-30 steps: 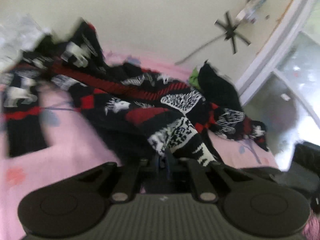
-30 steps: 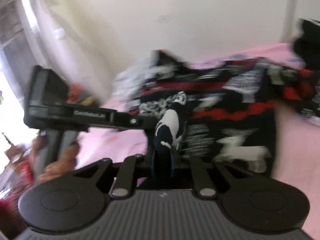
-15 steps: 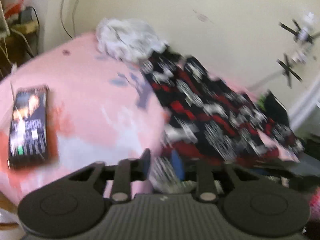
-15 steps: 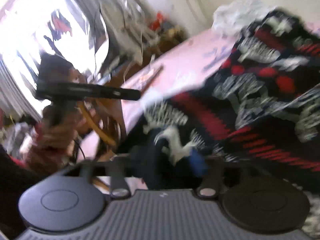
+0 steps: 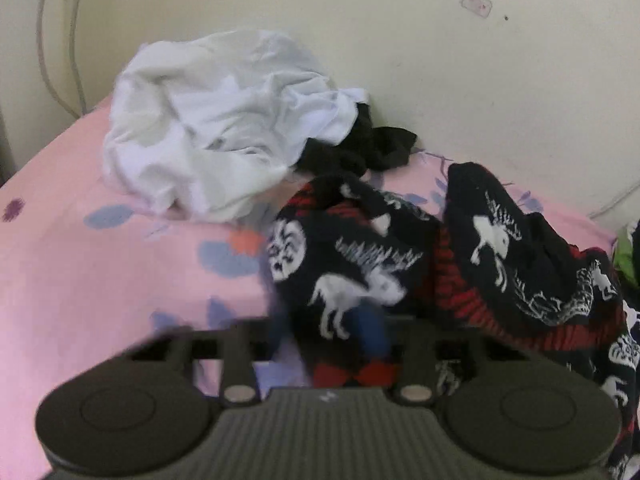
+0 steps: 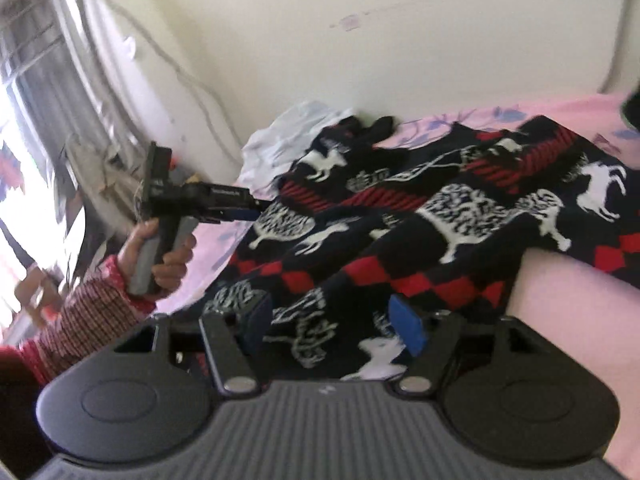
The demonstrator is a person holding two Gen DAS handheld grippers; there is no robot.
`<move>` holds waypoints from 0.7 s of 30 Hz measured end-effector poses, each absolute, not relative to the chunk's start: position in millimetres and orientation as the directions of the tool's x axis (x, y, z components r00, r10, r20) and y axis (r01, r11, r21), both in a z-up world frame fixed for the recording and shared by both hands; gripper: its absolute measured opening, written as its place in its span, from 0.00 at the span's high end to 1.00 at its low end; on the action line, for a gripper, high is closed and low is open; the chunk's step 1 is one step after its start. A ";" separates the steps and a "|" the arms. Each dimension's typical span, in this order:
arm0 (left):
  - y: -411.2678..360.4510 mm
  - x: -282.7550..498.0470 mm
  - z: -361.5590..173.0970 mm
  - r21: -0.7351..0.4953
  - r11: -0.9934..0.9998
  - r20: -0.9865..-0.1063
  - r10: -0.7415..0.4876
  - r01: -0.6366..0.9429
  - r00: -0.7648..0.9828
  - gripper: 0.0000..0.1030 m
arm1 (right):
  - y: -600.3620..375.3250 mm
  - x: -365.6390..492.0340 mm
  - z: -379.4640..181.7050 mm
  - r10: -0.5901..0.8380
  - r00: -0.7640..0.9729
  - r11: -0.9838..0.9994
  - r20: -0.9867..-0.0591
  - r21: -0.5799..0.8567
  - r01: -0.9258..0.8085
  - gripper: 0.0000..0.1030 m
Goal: Fold small clothes
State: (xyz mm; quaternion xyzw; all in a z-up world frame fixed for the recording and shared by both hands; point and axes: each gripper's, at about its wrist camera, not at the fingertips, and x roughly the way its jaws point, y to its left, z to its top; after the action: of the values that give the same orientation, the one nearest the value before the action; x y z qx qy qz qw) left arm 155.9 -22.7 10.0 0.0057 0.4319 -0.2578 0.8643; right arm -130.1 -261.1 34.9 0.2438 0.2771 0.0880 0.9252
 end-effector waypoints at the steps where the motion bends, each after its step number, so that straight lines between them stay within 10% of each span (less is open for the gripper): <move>1: -25.5 158.3 9.8 -0.211 0.870 -0.749 -0.437 0.446 0.497 0.91 | -263.7 -124.9 33.2 0.291 0.831 0.866 -0.475 0.499 -0.018 0.36; 13: 150.1 155.1 130.3 -0.121 0.993 -0.594 -0.067 -0.007 0.802 0.92 | -283.1 -68.4 32.6 0.264 0.840 0.854 -0.474 0.519 0.024 0.37; 21: 74.3 119.2 223.7 -0.093 0.963 -0.480 -0.266 0.253 0.836 0.92 | -292.5 -69.4 18.4 0.277 0.849 0.826 -0.450 0.563 0.029 0.38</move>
State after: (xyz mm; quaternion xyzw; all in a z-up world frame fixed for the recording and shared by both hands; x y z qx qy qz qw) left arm 119.2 74.3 223.7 -0.0127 0.2522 -0.1355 0.9580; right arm -69.4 -292.5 18.4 0.2874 0.2663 0.0676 0.9176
